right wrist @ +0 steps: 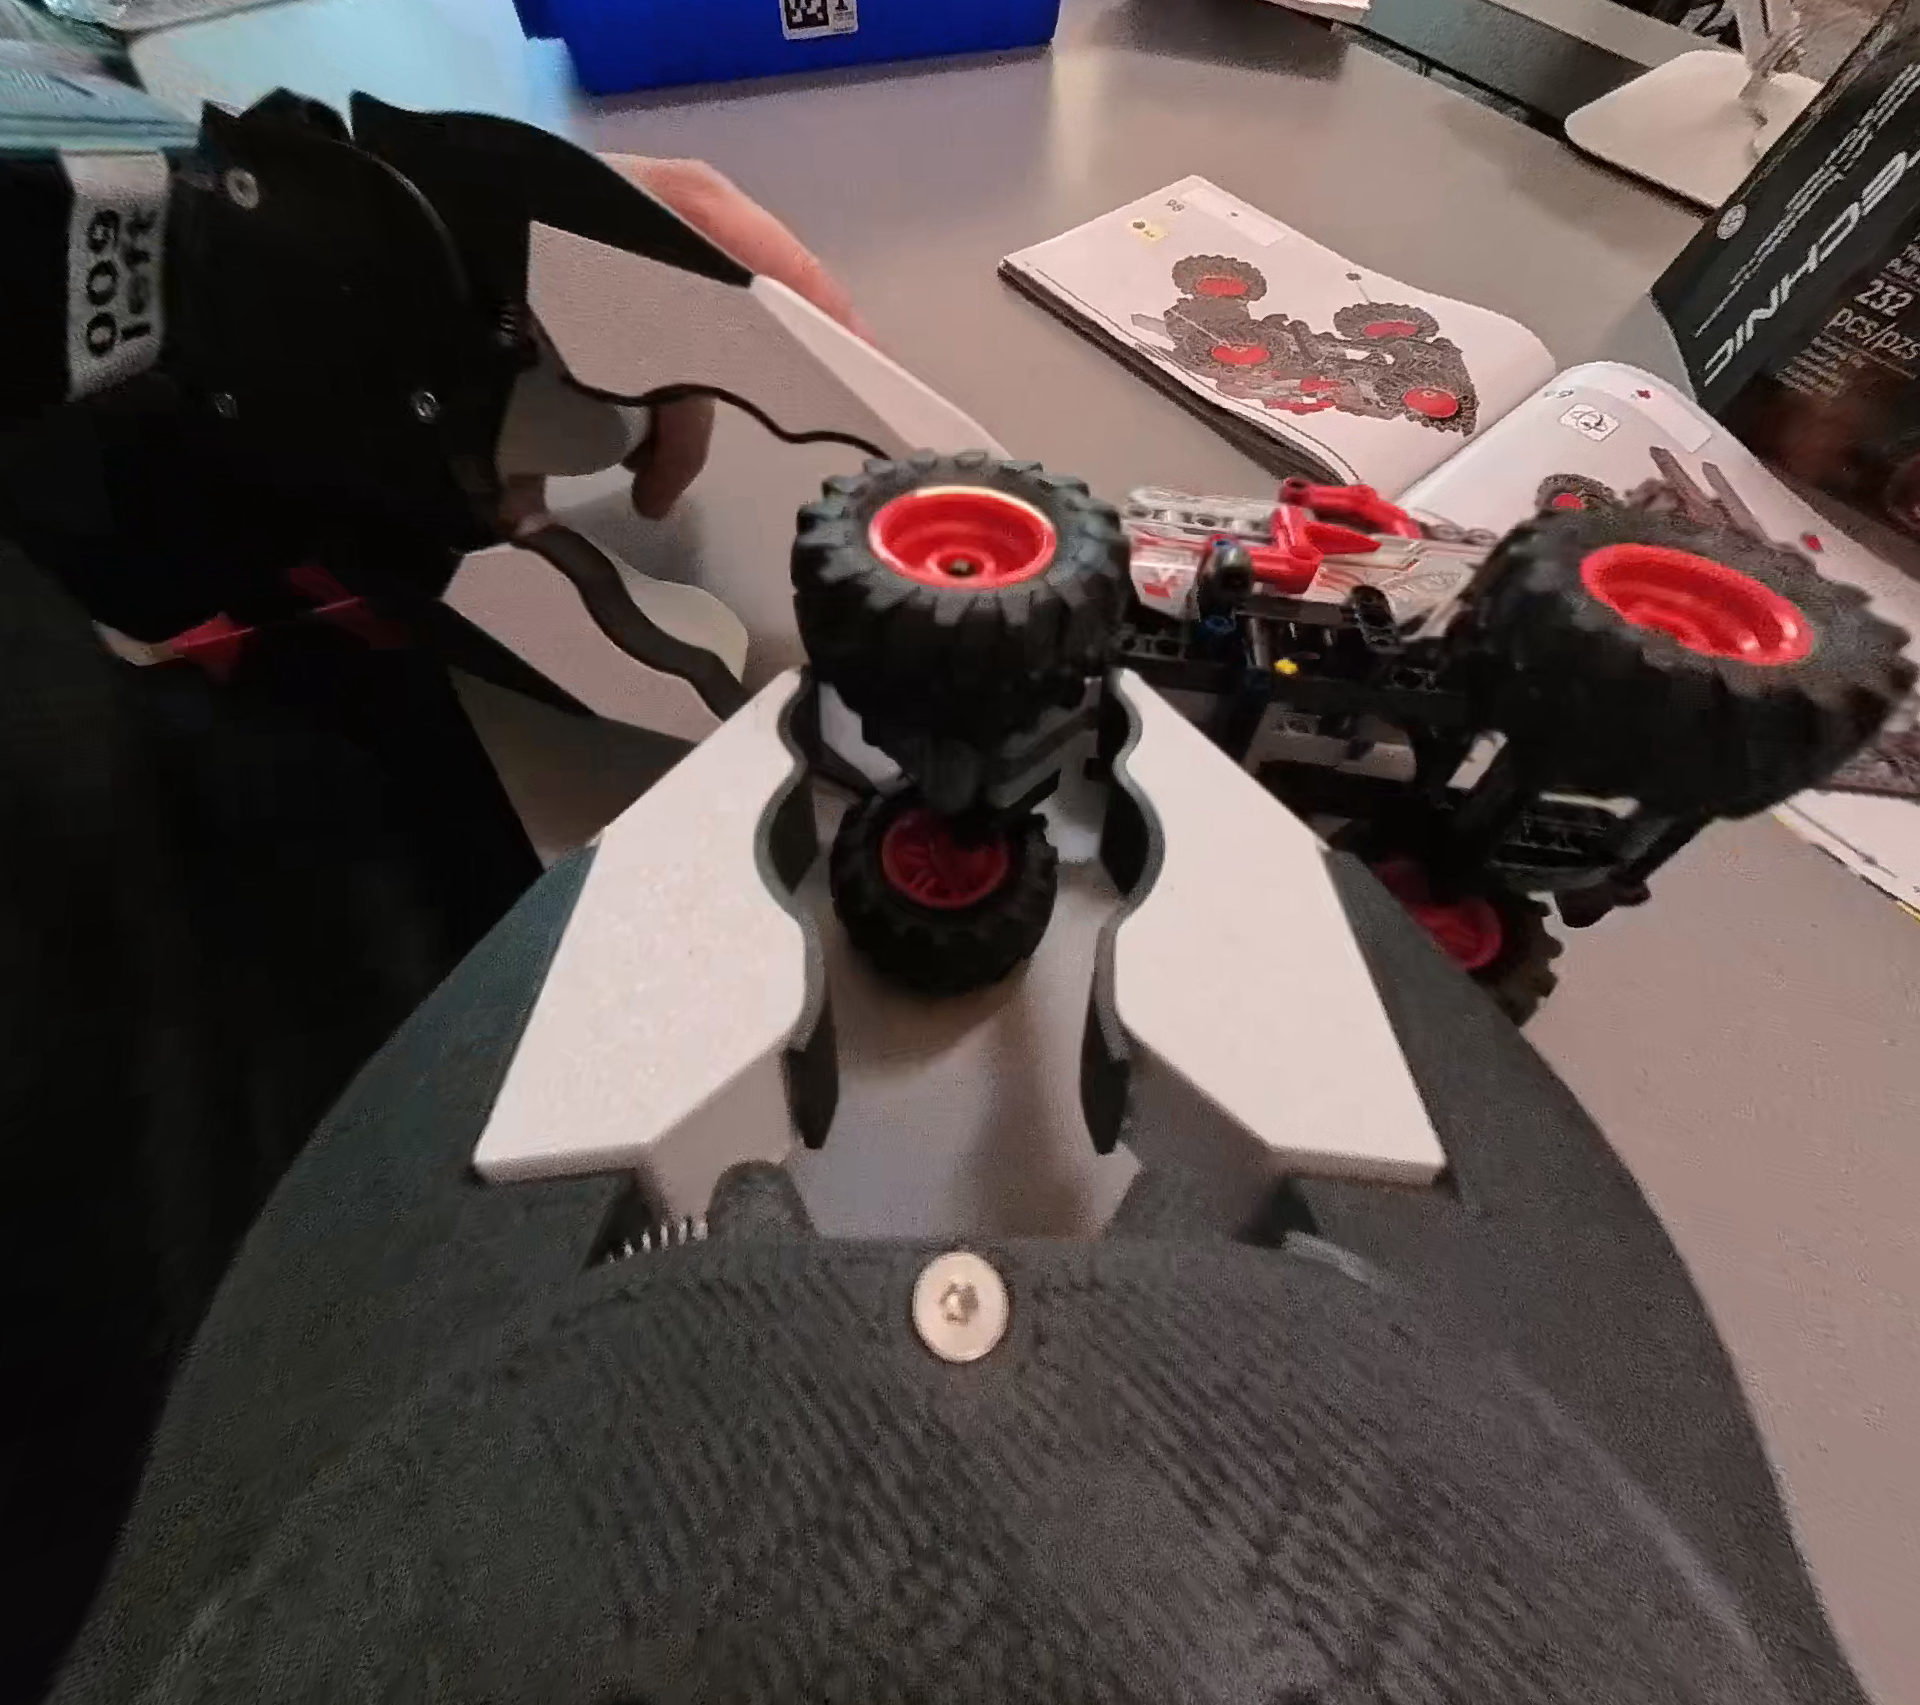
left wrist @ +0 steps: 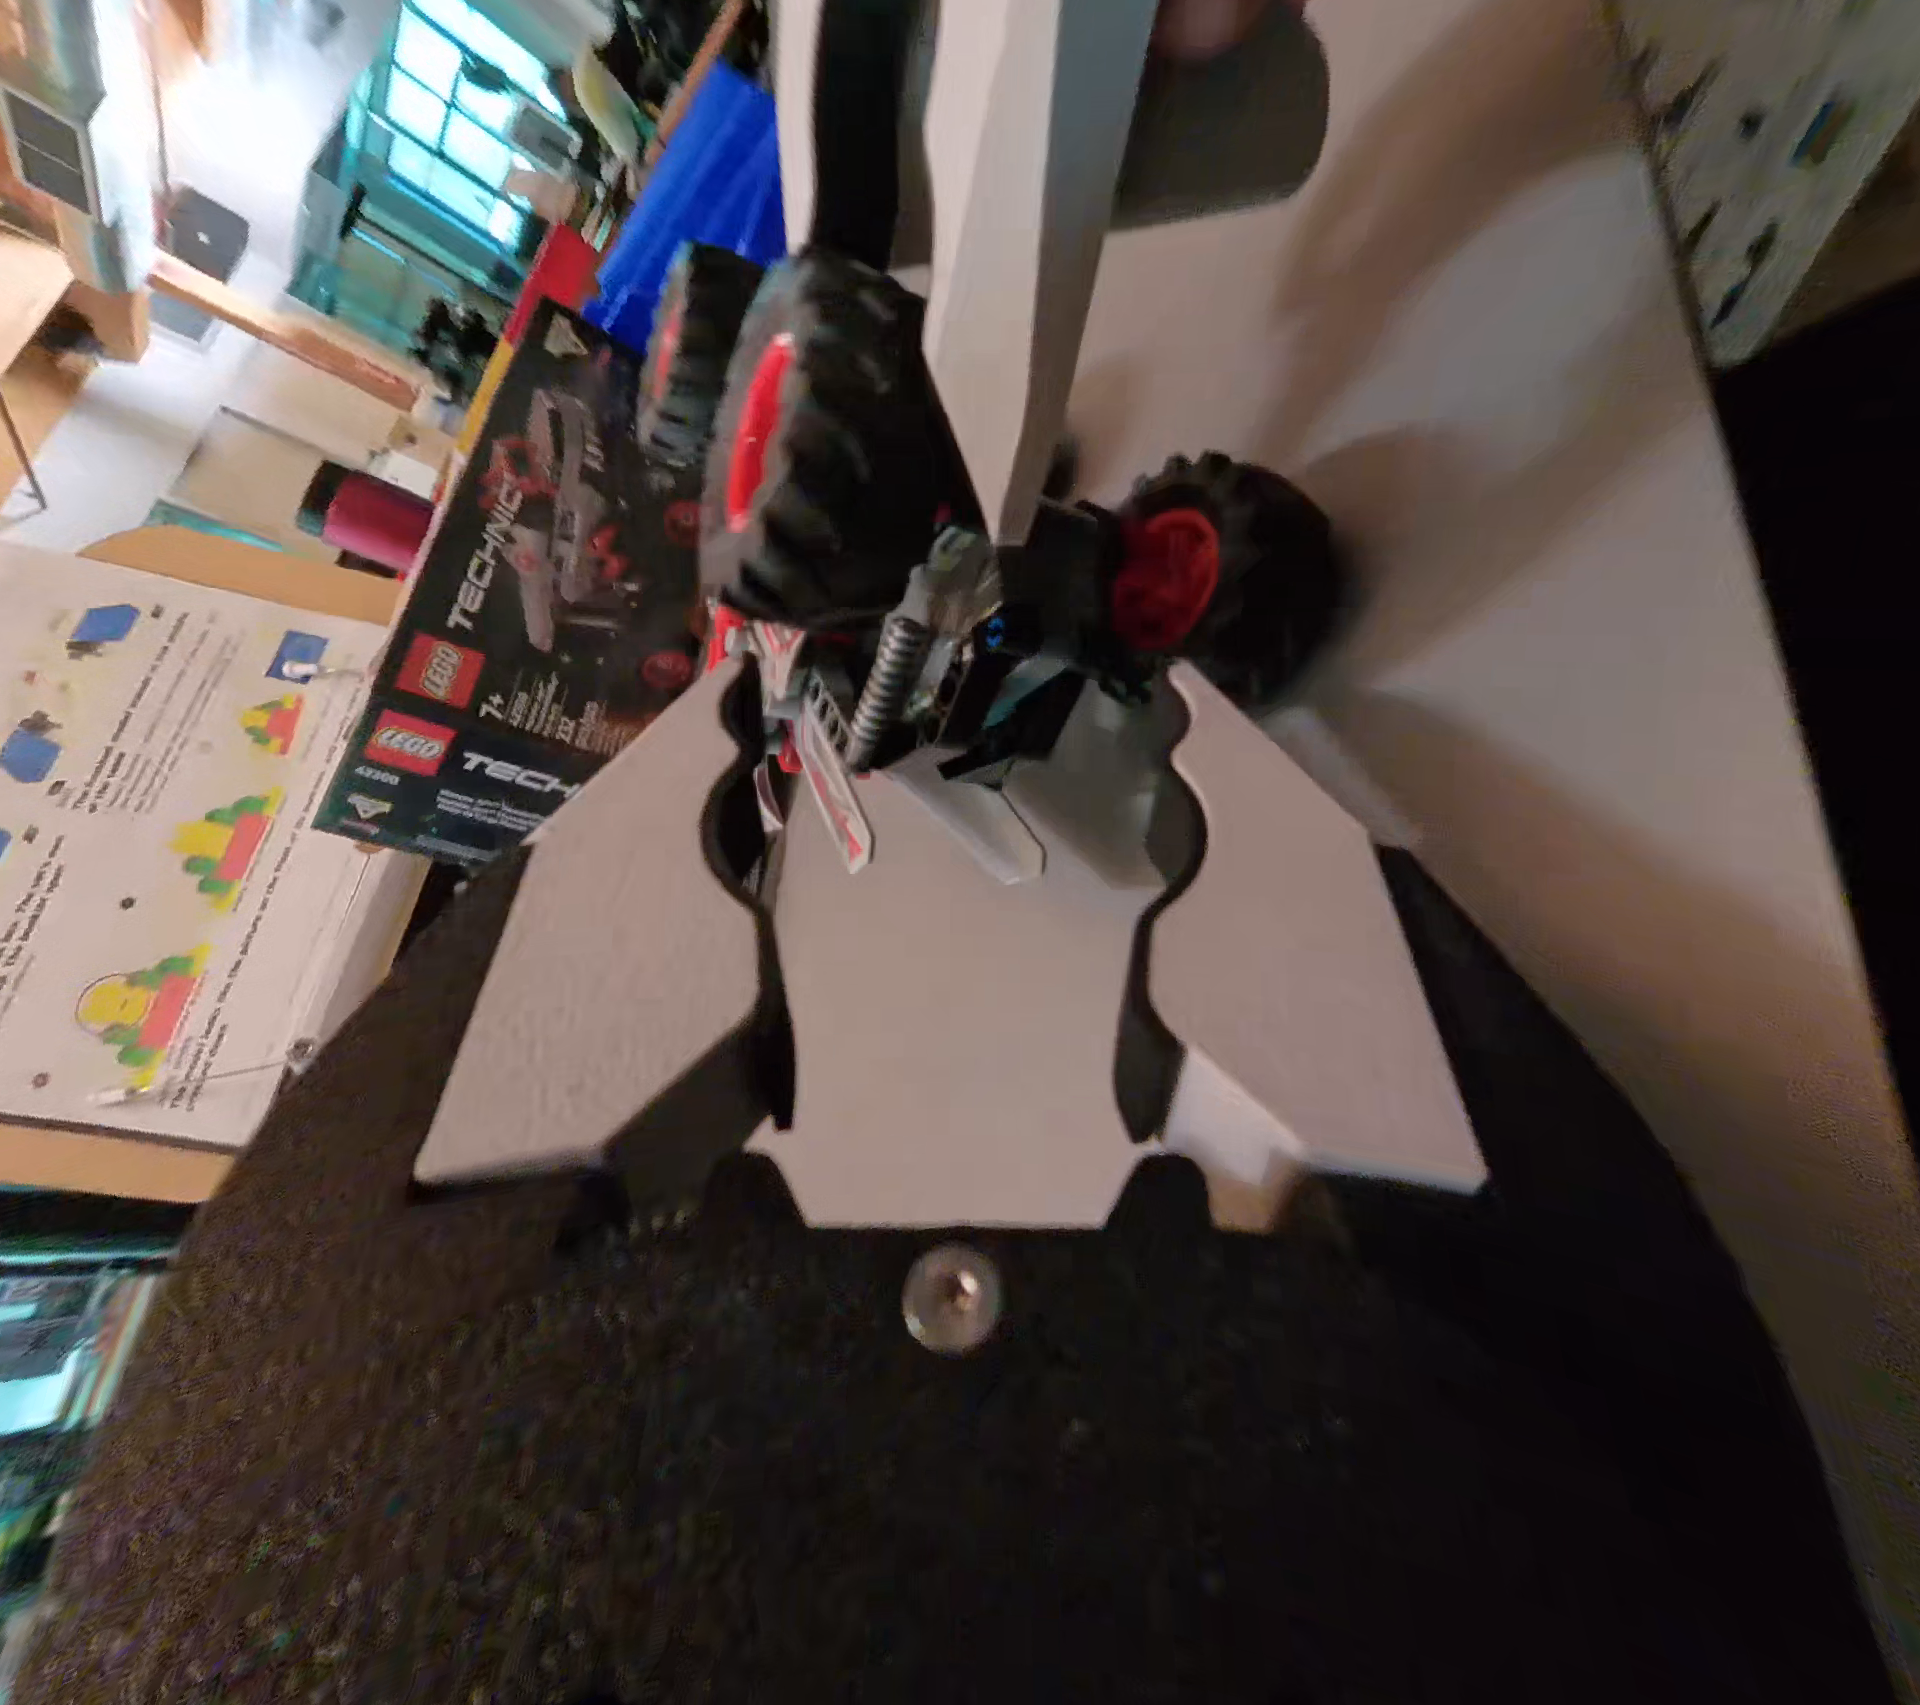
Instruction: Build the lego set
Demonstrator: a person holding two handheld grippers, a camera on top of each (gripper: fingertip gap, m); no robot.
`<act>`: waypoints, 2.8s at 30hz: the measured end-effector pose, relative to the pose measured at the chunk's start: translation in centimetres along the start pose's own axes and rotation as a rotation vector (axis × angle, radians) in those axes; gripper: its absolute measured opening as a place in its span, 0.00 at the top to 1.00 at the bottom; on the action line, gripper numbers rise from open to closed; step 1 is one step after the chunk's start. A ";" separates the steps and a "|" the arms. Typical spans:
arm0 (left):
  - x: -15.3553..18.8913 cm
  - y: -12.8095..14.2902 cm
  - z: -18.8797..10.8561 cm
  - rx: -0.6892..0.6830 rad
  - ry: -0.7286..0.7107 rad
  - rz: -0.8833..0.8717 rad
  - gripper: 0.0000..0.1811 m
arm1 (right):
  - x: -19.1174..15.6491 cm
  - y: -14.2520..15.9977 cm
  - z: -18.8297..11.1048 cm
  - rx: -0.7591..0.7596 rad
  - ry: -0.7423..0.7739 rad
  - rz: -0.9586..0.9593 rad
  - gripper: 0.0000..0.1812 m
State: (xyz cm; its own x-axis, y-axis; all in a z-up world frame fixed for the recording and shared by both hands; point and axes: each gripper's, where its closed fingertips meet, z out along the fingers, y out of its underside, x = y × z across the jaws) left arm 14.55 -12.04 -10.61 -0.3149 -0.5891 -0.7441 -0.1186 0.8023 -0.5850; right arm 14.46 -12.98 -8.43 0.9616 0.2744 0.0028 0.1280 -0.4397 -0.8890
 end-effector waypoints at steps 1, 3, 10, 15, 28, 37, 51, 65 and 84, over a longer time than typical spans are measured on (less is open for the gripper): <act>0.0 0.1 0.3 -0.003 0.006 0.007 0.58 | 0.2 0.1 0.1 -0.005 0.009 0.003 0.72; -0.1 0.6 0.7 -0.008 0.010 0.043 0.59 | 0.4 0.6 0.0 -0.023 0.018 0.001 0.74; -0.5 2.4 1.4 -0.117 -0.068 0.136 0.71 | 0.2 0.5 -0.1 0.001 -0.006 0.042 0.75; -0.7 2.5 2.2 -0.158 -0.148 0.142 0.78 | 0.0 0.8 0.0 -0.020 -0.002 0.029 0.74; -2.2 2.0 2.7 -0.279 -0.253 0.304 0.80 | -0.2 -2.6 0.0 0.066 0.066 0.057 0.44; -4.4 1.5 2.2 -0.237 -0.278 0.213 0.80 | -0.8 -5.6 -5.2 0.212 0.025 0.021 0.66; -5.6 2.9 2.3 -0.292 -0.285 0.300 0.81 | -6.8 -5.8 -4.8 0.201 -0.329 0.005 0.77; -5.1 1.1 2.8 -0.239 -0.303 0.373 0.83 | 3.4 -4.4 -1.3 0.176 0.072 0.121 0.46; -3.1 1.6 1.2 -0.238 -0.302 0.368 0.87 | 4.6 -1.4 -4.0 0.014 0.073 -0.028 0.69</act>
State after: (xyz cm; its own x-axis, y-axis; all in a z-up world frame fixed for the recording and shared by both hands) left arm 16.44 -9.01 -9.60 -0.0953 -0.2376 -0.9667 -0.2731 0.9401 -0.2041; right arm 19.63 -14.51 -5.36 0.9729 0.2229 0.0612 0.1527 -0.4207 -0.8942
